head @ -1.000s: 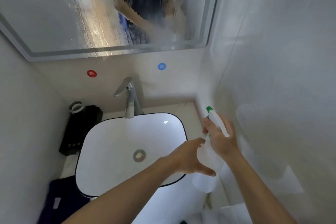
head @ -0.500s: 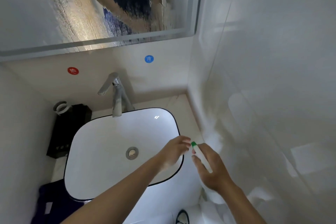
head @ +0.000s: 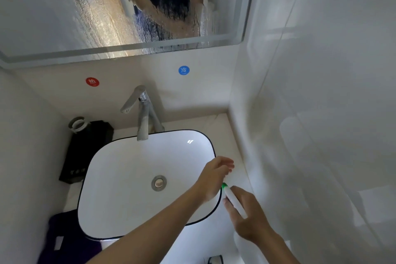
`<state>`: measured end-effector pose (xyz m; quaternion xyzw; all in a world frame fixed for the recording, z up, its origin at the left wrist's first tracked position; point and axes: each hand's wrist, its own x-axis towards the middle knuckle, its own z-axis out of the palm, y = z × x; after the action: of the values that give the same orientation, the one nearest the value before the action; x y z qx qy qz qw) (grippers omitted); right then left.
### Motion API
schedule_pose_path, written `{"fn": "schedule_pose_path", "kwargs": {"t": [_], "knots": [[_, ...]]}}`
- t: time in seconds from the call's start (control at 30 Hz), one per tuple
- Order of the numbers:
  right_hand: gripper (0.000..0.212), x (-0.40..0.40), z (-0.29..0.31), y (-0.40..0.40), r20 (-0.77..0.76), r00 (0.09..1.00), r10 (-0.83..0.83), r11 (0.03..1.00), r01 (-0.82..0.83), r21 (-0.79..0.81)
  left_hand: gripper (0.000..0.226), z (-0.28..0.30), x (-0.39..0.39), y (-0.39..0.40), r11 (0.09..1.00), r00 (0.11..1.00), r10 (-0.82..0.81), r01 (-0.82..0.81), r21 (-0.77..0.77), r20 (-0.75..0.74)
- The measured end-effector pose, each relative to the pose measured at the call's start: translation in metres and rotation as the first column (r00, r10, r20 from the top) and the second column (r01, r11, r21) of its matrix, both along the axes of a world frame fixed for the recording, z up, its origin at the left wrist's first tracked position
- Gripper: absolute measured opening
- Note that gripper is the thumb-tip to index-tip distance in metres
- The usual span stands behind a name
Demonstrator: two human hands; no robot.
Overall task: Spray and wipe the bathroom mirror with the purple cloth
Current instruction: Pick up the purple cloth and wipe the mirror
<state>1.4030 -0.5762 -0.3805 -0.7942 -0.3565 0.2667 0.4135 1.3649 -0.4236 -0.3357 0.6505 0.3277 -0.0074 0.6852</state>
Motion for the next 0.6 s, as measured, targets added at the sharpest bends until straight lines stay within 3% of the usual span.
{"fn": "schedule_pose_path", "kwargs": {"t": [0.2, 0.37, 0.47, 0.6], "knots": [[0.018, 0.022, -0.013, 0.009, 0.046, 0.999, -0.007, 0.992, 0.001, 0.124, 0.042, -0.007, -0.005, 0.008, 0.991, 0.995, 0.097, -0.099, -0.091, -0.025], [0.004, 0.027, -0.025, 0.017, 0.171, 0.970, -0.170, 0.962, 0.126, 0.242, 0.047, -0.008, -0.044, 0.031, 0.954, 0.963, 0.258, -0.266, -0.136, -0.074], [0.032, 0.030, -0.038, 0.024, 0.212, 0.910, -0.356, 0.921, 0.305, 0.241, 0.043, -0.009, -0.089, 0.057, 0.866, 0.902, 0.416, -0.431, -0.255, -0.113], [0.081, 0.031, -0.038, 0.037, 0.010, 0.813, -0.582, 0.792, 0.564, 0.231, 0.063, -0.017, -0.168, 0.099, 0.746, 0.811, 0.570, -0.577, -0.332, -0.131]]}}
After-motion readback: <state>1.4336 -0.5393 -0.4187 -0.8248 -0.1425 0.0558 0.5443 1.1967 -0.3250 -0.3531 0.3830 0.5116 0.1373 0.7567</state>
